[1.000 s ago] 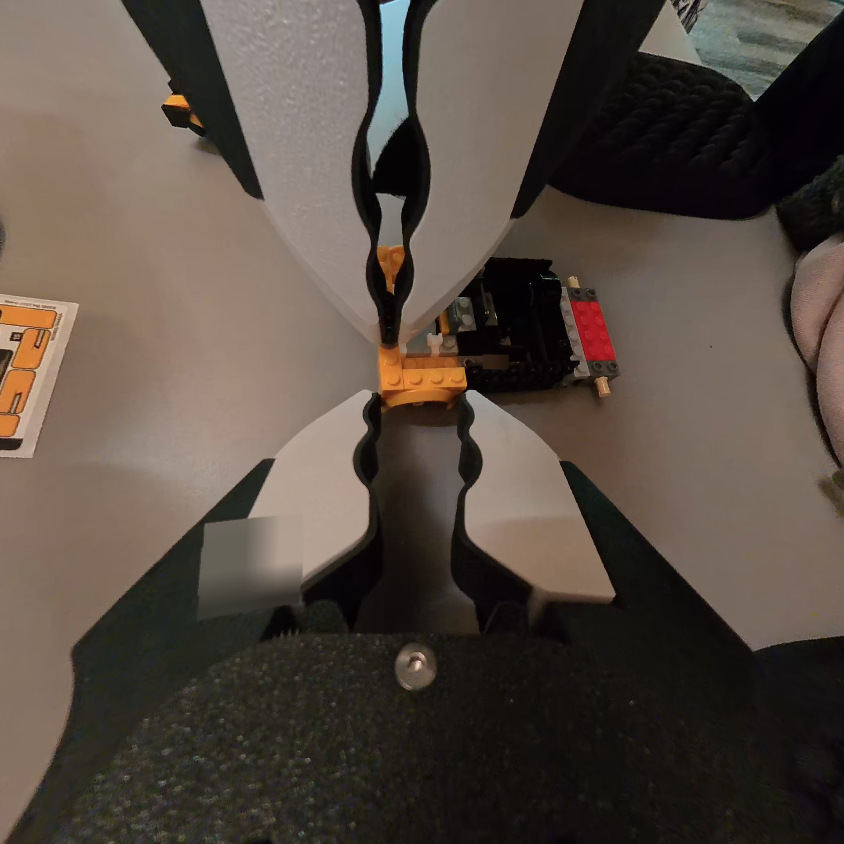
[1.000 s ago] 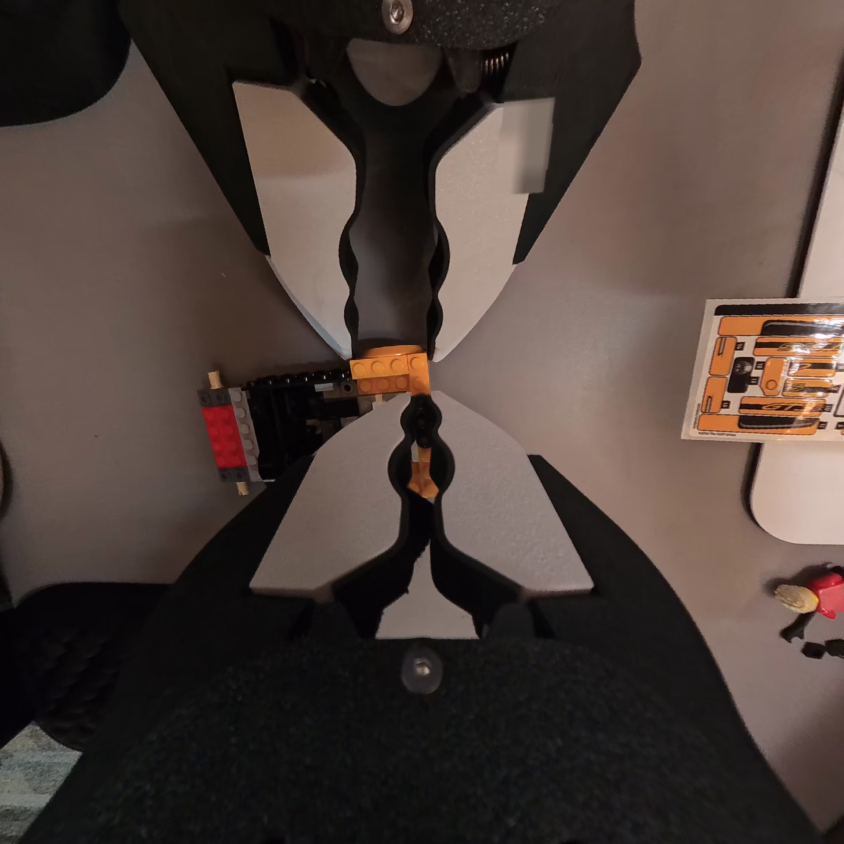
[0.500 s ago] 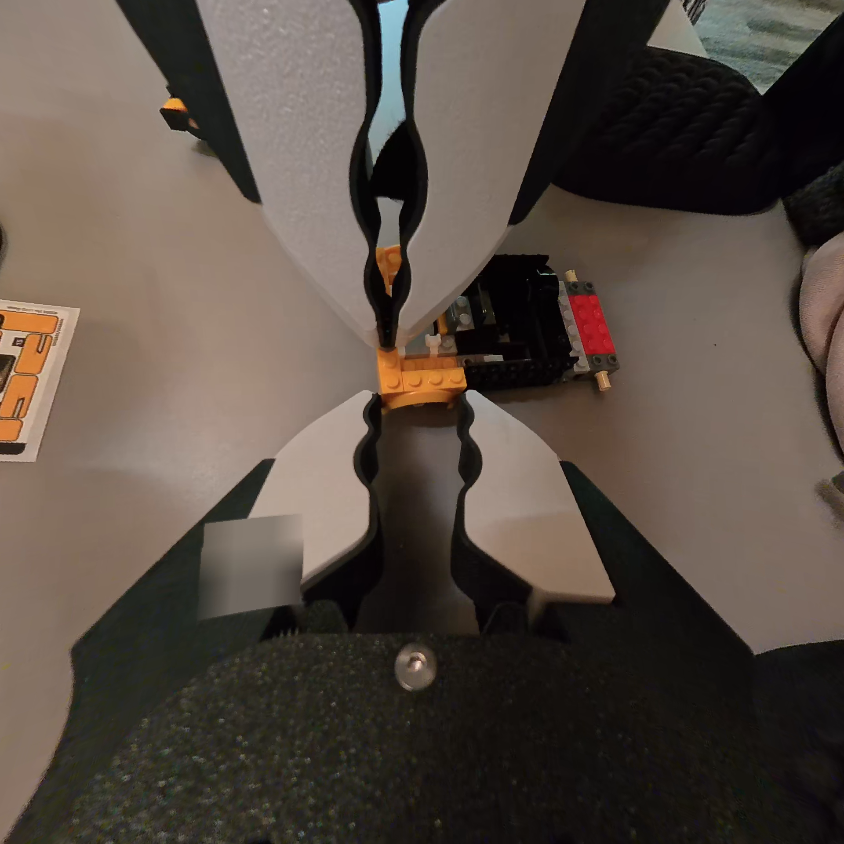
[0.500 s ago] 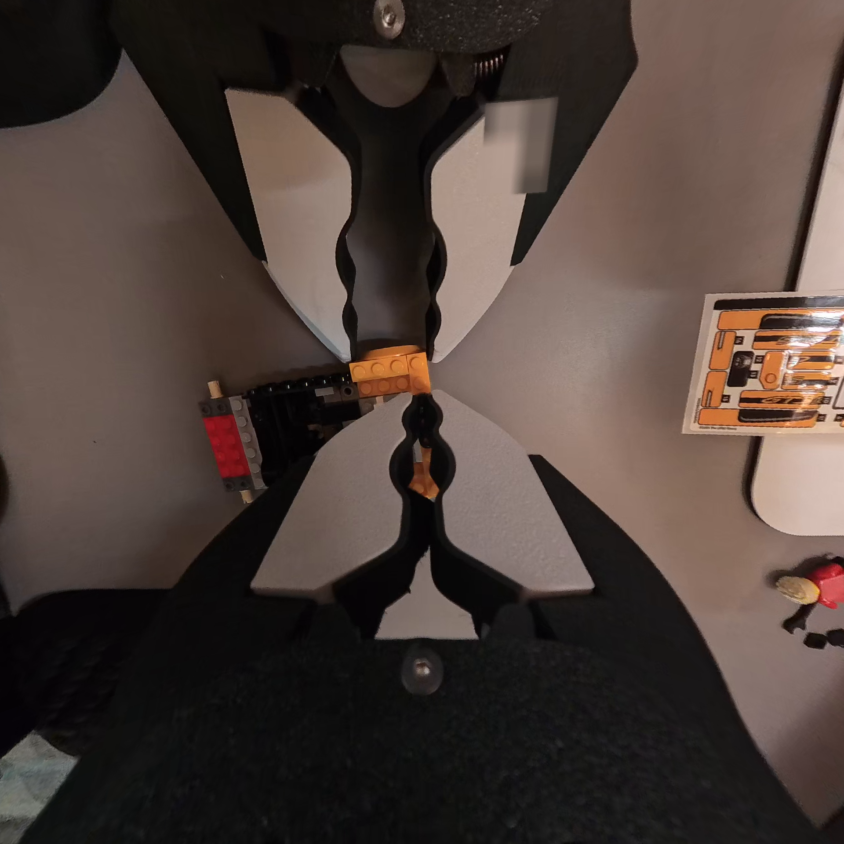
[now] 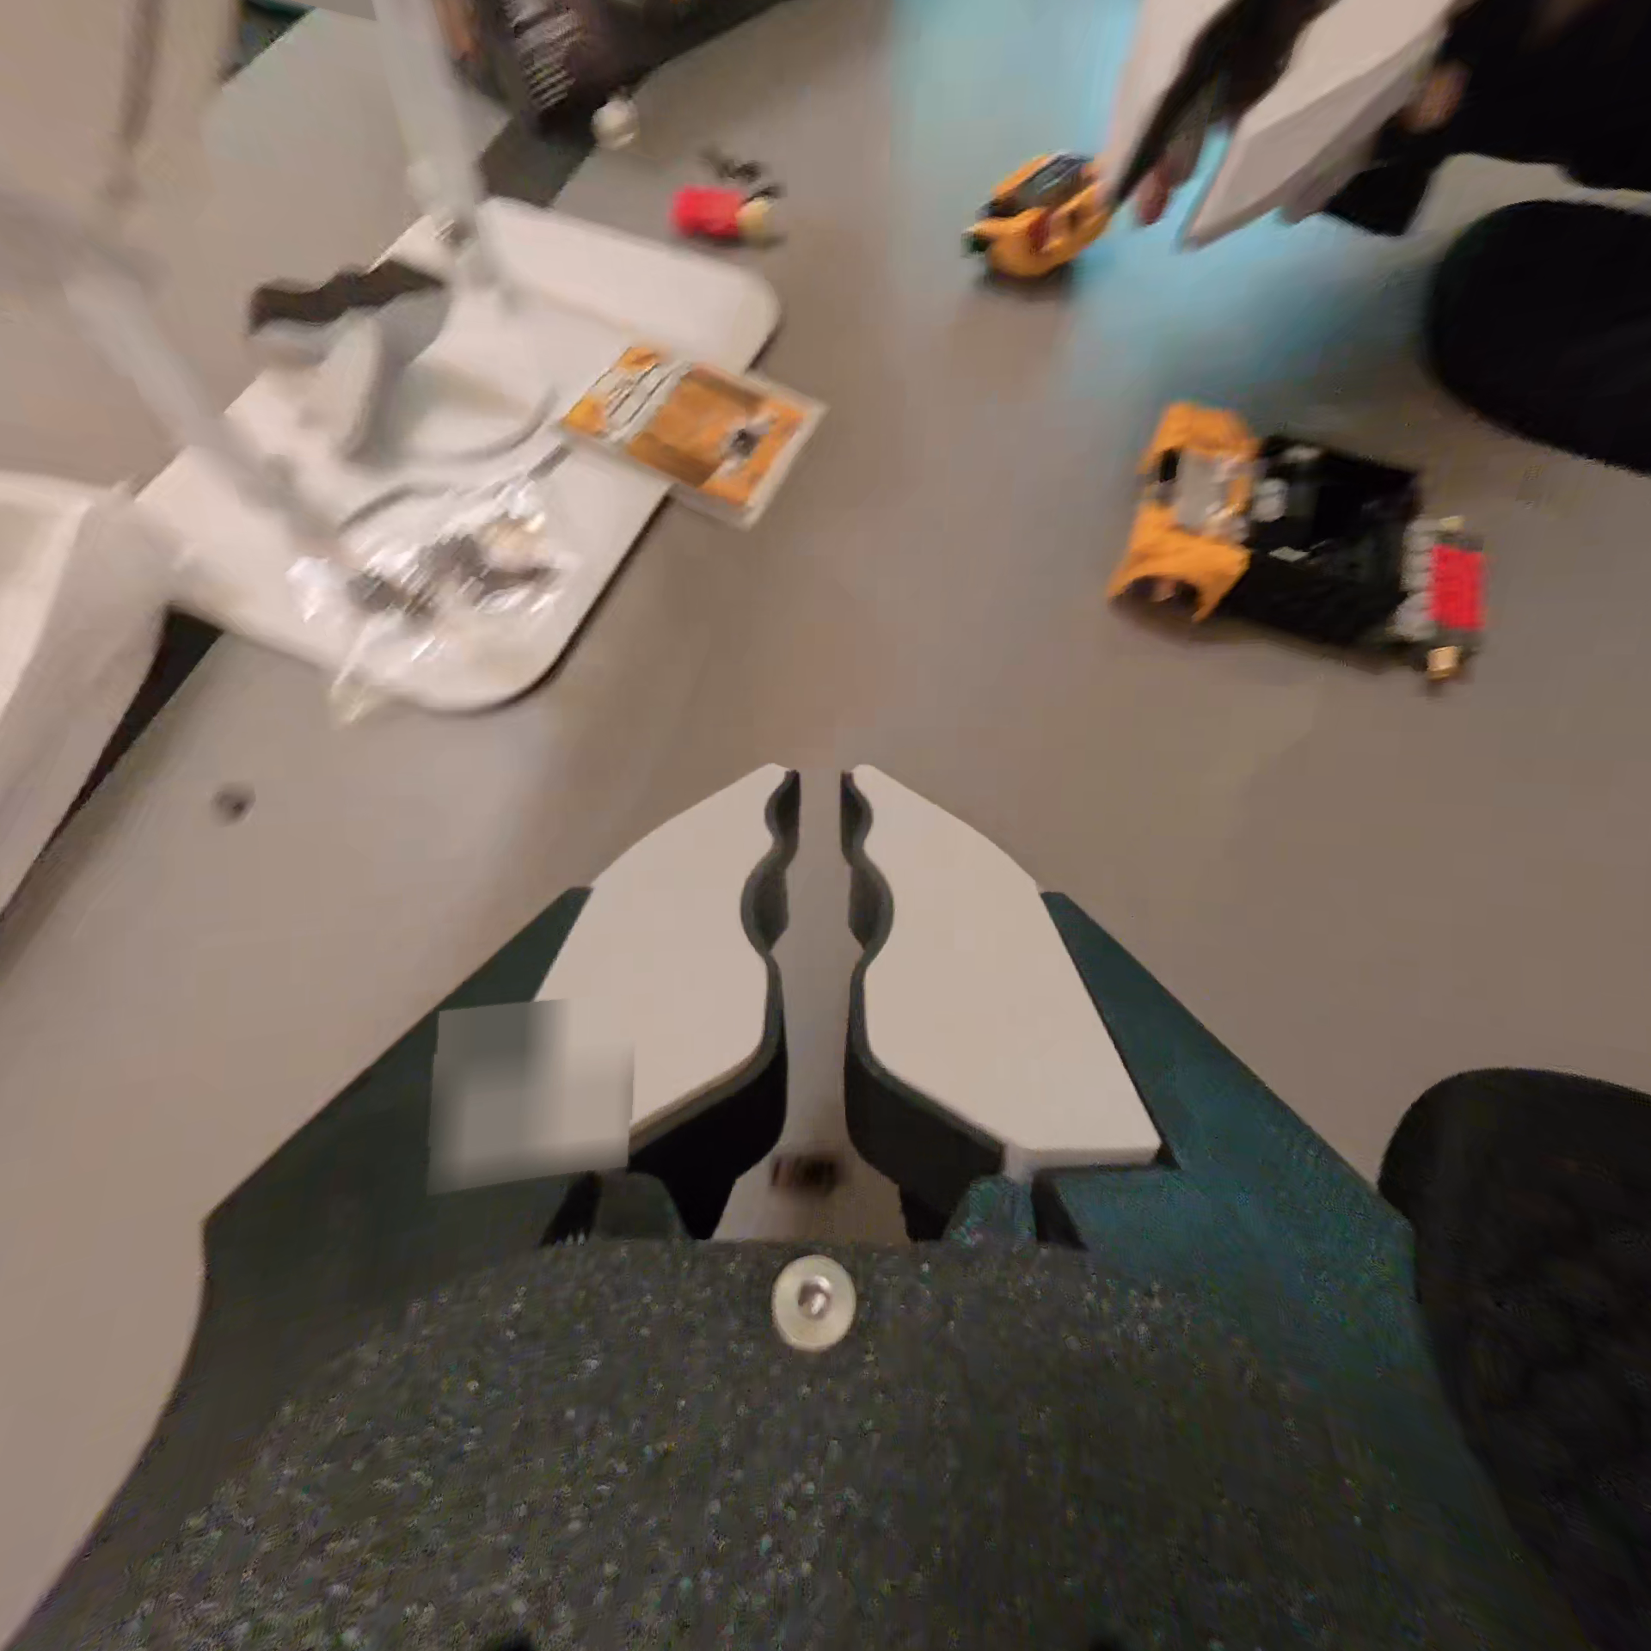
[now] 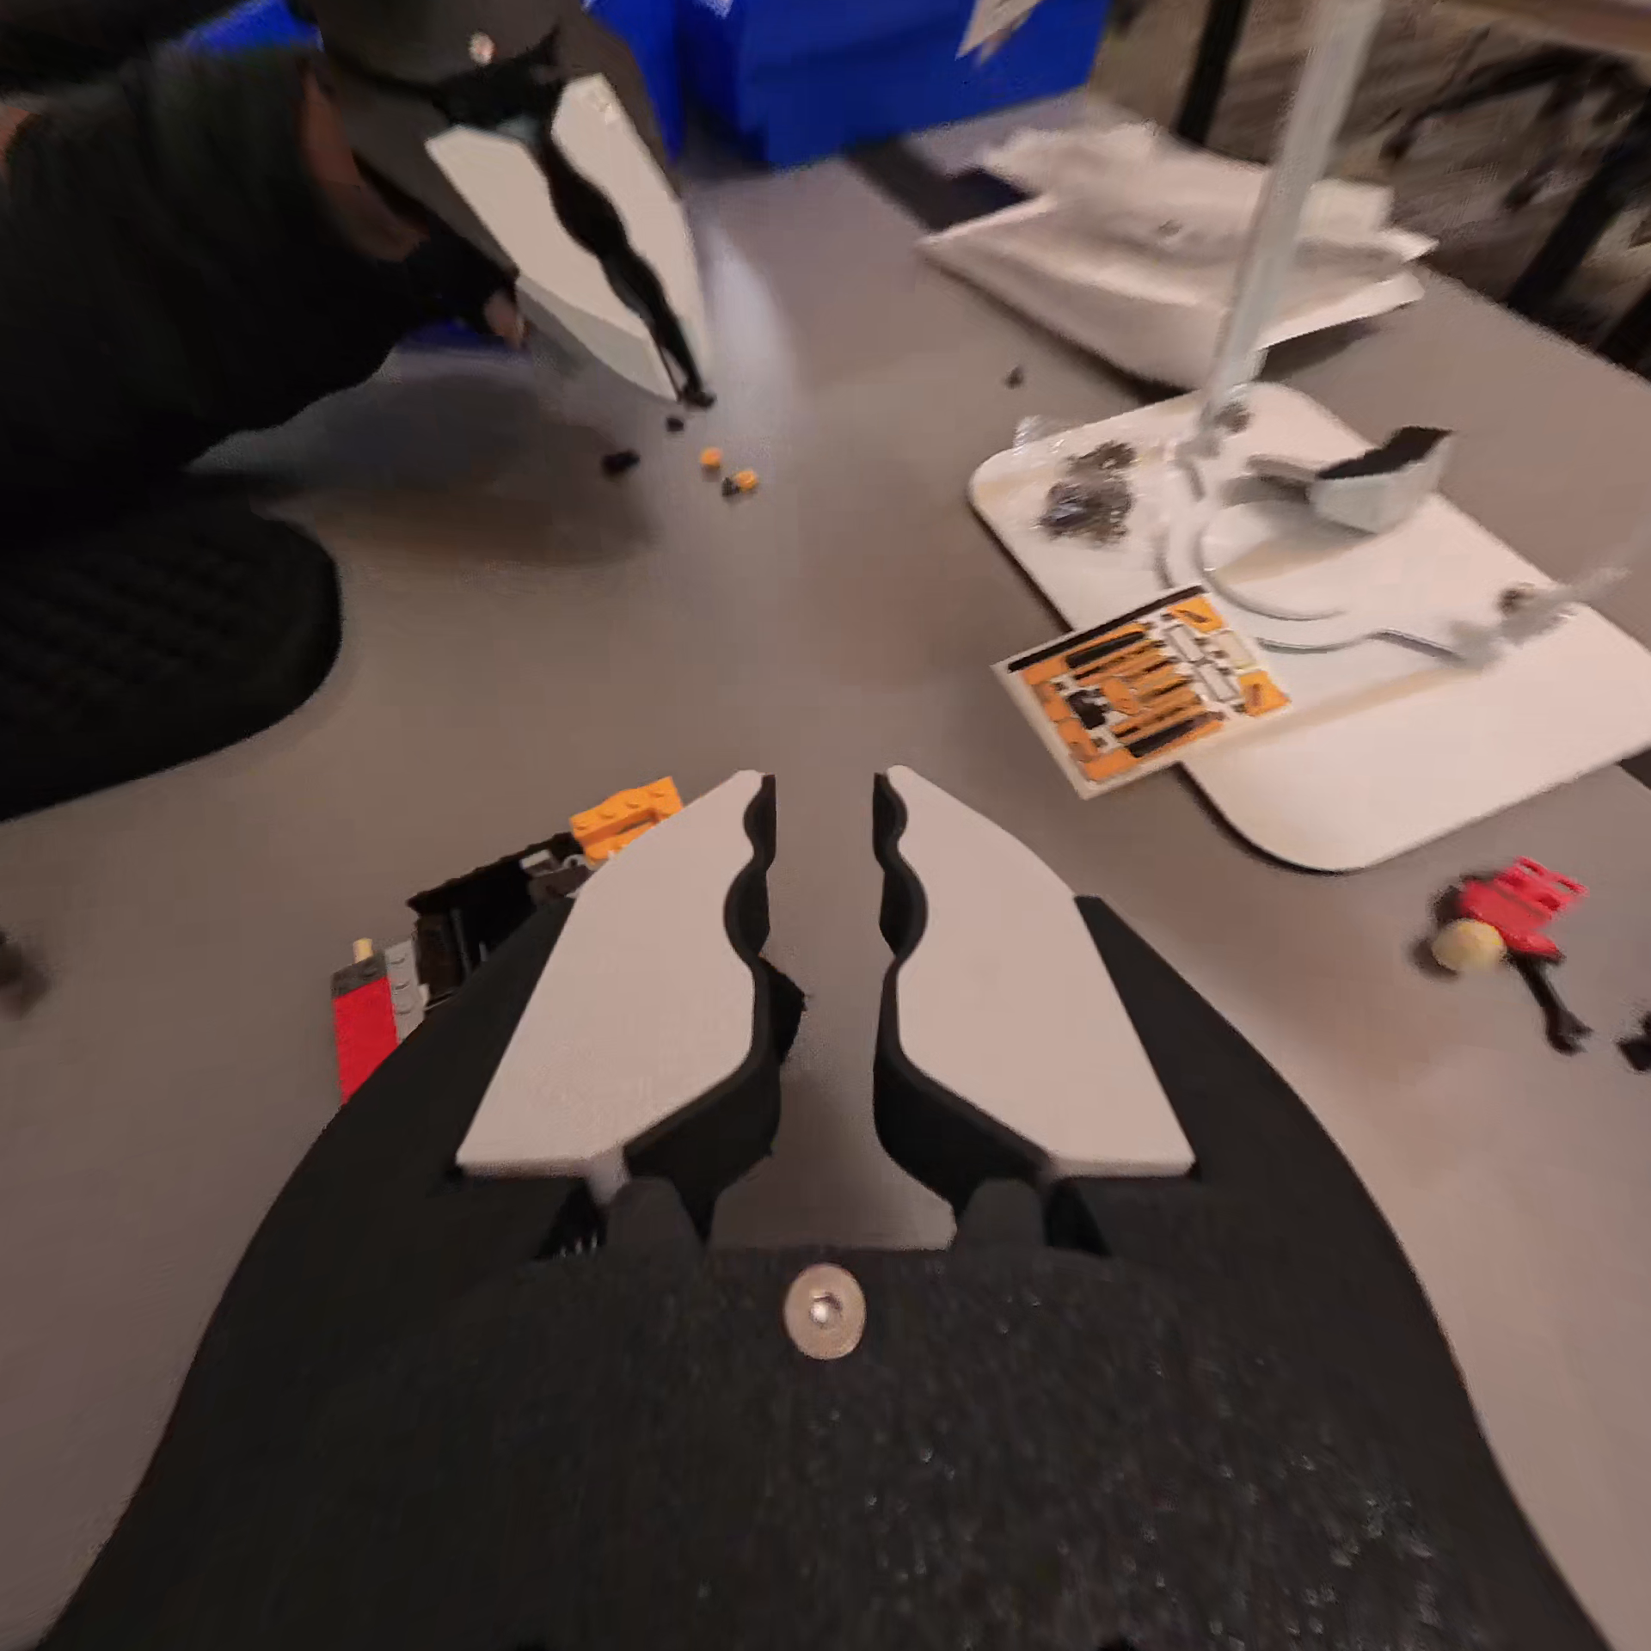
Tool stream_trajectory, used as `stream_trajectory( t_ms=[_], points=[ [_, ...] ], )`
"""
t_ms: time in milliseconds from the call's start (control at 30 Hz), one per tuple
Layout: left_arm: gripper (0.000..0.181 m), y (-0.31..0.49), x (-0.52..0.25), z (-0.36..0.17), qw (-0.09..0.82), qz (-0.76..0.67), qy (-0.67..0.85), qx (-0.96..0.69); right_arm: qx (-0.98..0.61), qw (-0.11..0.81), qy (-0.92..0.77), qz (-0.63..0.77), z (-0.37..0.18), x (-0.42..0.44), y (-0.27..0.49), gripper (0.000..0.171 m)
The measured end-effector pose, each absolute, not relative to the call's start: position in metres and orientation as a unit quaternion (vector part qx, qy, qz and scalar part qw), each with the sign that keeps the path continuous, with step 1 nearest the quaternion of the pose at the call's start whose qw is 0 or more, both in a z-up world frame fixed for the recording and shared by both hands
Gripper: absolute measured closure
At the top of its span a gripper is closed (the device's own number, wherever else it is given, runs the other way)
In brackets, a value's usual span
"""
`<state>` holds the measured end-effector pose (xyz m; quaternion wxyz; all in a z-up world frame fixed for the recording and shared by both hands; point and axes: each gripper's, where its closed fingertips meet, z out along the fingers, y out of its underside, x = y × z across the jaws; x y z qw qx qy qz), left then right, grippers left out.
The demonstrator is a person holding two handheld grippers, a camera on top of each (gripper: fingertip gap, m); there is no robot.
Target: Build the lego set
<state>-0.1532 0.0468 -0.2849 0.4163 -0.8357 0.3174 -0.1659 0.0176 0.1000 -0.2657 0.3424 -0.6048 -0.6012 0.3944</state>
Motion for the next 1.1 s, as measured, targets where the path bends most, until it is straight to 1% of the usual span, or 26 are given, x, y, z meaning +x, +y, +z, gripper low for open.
stream_trajectory(
  t_ms=[67, 133, 333, 633, 833, 933, 1100],
  points=[
    [0.177, 0.045, -0.177, -0.299, 0.401, -0.139, 0.285, -0.860, -0.611, 0.364, -0.569, 0.412, -0.267, 0.026, 0.107, 0.152],
    [0.176, 0.045, -0.189, -0.315, 0.380, -0.114, 0.272, -0.877, -0.617, 0.371, -0.550, 0.424, -0.271, 0.032, 0.112, 0.153],
    [0.172, 0.047, -0.179, -0.340, 0.338, -0.109, 0.296, -0.887, -0.609, 0.378, -0.547, 0.433, -0.264, 0.037, 0.111, 0.153],
    [0.171, 0.046, -0.181, -0.343, 0.333, -0.085, 0.307, -0.887, -0.614, 0.366, -0.542, 0.442, -0.268, 0.038, 0.111, 0.154],
    [0.177, 0.043, -0.182, -0.343, 0.329, -0.088, 0.308, -0.888, -0.615, 0.358, -0.543, 0.445, -0.271, 0.038, 0.108, 0.155],
    [0.181, 0.043, -0.160, -0.332, 0.354, -0.102, 0.338, -0.866, -0.610, 0.355, -0.548, 0.448, -0.271, 0.036, 0.104, 0.156],
    [0.181, 0.052, -0.083, -0.314, 0.386, -0.124, 0.415, -0.815, -0.600, 0.350, -0.569, 0.441, -0.273, 0.032, 0.095, 0.157]
  ],
)
